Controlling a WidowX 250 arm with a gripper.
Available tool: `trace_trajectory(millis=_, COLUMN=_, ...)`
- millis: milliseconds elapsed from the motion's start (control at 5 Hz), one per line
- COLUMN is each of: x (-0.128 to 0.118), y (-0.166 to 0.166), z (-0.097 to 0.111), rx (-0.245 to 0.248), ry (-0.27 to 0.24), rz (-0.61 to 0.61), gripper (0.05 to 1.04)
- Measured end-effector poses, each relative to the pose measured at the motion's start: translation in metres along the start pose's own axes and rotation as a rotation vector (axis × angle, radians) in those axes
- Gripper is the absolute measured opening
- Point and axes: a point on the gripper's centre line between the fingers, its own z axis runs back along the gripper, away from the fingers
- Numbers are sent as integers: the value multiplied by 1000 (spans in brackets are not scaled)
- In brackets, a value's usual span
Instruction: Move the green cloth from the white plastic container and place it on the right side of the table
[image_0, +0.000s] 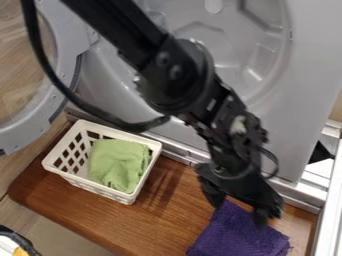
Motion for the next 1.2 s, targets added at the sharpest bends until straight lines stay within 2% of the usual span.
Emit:
trace_trajectory(millis=200, x=1, y=13, z=5, rx=13, ry=15, rz=30, gripper=999)
trace_trajectory(millis=400, x=10, y=33, z=25, rx=34, ry=-37, rz=88, gripper=999)
trace_trajectory(millis=600, x=10, y=60, z=36, rx=62, ry=-49, rz=183, gripper=999)
trace_trajectory(millis=1200, x=12, y=149, z=45, rx=131, ry=-13, rz=400, gripper=999)
